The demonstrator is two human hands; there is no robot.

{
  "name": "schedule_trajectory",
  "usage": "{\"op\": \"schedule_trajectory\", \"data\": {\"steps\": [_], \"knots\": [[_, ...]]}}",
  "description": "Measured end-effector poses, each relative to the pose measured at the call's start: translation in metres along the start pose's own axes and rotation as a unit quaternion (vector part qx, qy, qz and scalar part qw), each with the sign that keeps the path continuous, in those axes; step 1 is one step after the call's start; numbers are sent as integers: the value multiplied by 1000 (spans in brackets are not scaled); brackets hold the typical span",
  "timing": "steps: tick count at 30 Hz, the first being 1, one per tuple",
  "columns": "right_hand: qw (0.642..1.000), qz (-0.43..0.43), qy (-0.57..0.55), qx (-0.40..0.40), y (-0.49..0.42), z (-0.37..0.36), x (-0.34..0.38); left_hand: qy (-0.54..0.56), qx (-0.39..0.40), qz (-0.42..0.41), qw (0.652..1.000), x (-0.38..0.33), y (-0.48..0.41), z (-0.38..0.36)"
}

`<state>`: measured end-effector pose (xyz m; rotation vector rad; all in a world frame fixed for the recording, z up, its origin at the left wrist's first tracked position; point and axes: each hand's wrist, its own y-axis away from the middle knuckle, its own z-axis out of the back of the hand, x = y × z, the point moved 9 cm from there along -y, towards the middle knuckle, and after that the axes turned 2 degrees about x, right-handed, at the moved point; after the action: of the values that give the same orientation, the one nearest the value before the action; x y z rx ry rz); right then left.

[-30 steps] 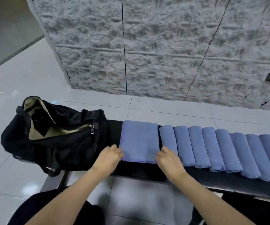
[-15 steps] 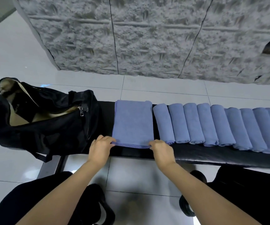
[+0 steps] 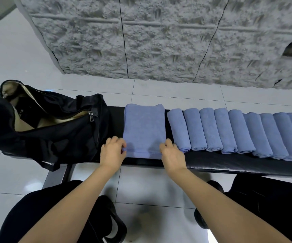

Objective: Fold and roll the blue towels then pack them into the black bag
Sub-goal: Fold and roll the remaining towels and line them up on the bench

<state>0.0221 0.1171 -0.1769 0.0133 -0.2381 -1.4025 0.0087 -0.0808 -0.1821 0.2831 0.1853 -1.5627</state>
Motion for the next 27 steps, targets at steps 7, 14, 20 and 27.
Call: {"op": "schedule_trajectory", "data": {"steps": [7, 14, 20, 27], "knots": [[980, 154, 129, -7, 14, -4, 12, -188, -18, -257, 948, -34, 21, -10], [982, 140, 109, -68, 13, -7, 4, -220, 11, -230, 948, -29, 18, -16], [996, 60, 36, -46, 4, -4, -5, -214, 88, -201, 952, -20, 15, -22], [999, 35, 4, 12, -8, 2, -4, 8, 133, -58, 989, -5, 0, -14]]}}
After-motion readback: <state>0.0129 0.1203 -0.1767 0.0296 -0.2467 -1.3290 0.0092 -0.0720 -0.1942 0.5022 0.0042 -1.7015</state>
